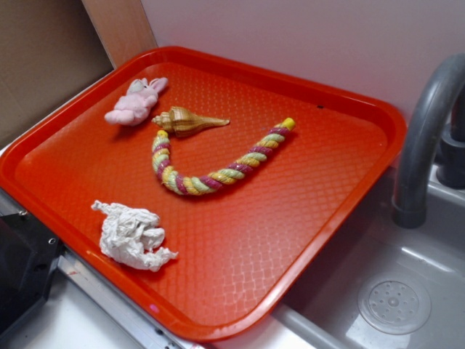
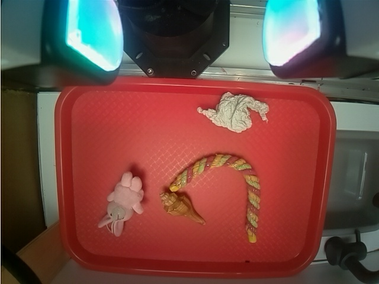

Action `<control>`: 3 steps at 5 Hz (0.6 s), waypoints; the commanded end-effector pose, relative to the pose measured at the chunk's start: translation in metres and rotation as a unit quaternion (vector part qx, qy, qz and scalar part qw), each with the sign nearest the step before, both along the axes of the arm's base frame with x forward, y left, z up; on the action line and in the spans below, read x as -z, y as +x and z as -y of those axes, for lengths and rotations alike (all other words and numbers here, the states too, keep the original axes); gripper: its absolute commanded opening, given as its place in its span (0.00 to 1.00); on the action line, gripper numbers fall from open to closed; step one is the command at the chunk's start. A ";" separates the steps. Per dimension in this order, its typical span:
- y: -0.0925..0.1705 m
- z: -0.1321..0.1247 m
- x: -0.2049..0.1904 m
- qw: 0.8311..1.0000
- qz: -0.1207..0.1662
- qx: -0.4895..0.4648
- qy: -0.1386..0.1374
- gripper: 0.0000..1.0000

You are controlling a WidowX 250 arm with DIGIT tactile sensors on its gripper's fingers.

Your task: Grab the pink bunny.

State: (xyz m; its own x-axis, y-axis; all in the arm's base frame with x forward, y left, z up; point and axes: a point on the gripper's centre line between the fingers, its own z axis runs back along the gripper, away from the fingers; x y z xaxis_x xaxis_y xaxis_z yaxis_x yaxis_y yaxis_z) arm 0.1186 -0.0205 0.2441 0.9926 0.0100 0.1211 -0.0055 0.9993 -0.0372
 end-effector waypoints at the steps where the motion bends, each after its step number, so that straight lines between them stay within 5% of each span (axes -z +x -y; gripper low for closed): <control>1: 0.000 0.000 0.000 1.000 0.000 0.000 0.000 1.00; 2: 0.019 -0.021 0.021 0.994 -0.001 -0.108 -0.019 1.00; 3: 0.031 -0.037 0.034 0.984 0.011 -0.179 -0.003 1.00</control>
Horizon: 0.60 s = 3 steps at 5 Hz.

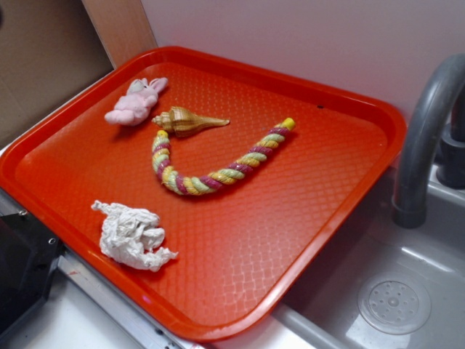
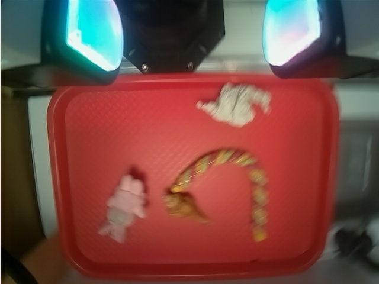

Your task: Grab the pink bunny.

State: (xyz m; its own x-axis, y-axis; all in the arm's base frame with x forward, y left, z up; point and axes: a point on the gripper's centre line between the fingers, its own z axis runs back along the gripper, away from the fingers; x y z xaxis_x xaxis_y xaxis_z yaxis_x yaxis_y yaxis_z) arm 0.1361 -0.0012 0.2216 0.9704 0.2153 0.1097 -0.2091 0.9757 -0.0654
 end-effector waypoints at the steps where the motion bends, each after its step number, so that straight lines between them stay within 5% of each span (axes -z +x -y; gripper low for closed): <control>1: 0.032 -0.040 0.031 0.989 0.028 -0.142 0.041 1.00; 2: 0.050 -0.057 0.052 0.988 0.014 -0.143 0.053 1.00; 3: 0.068 -0.072 0.071 0.984 0.032 -0.153 0.085 1.00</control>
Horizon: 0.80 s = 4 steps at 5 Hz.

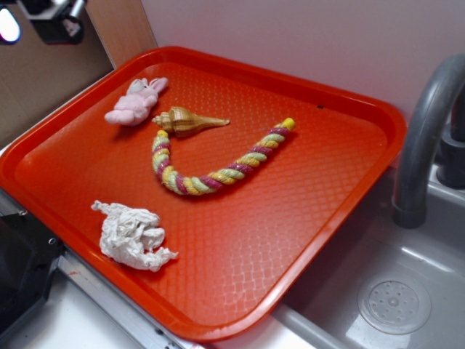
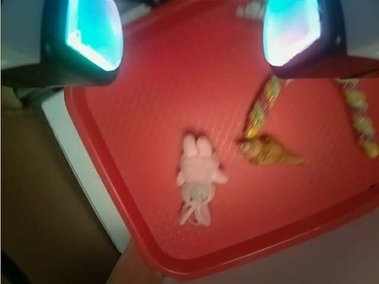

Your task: Grab the pink bunny.

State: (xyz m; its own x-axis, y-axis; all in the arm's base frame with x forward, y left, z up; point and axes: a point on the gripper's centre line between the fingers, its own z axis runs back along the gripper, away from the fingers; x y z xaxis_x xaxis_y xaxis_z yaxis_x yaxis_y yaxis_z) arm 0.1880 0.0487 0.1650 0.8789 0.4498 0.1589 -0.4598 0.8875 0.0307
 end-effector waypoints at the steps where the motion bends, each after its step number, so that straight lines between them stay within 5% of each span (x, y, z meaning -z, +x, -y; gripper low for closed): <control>1: 0.033 -0.031 0.036 0.998 0.027 -0.038 0.044 1.00; 3: 0.054 -0.039 0.083 0.997 0.007 -0.059 0.043 1.00; 4: 0.062 -0.048 0.112 0.996 -0.034 -0.053 0.057 1.00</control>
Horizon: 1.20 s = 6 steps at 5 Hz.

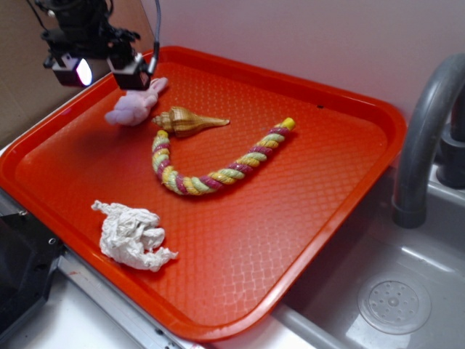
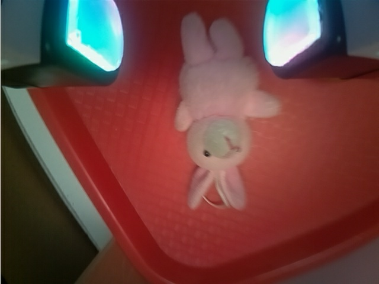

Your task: Grab the pink bunny.

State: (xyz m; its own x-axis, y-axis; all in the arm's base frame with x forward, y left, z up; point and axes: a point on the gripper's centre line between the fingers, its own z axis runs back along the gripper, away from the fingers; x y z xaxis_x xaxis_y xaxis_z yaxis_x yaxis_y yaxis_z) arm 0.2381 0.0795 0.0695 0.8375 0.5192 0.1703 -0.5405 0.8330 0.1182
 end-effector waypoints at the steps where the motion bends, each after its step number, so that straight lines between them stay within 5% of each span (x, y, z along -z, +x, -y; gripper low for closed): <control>1: 0.015 -0.018 0.035 0.999 -0.036 -0.001 0.019 1.00; 2: 0.020 -0.019 0.048 0.999 -0.052 0.011 0.009 1.00; 3: 0.017 -0.013 0.049 0.998 -0.046 0.029 0.011 0.00; 4: 0.011 -0.009 0.036 0.998 -0.033 0.042 0.012 0.00; 6: -0.005 0.014 -0.057 0.993 -0.028 0.115 0.018 0.00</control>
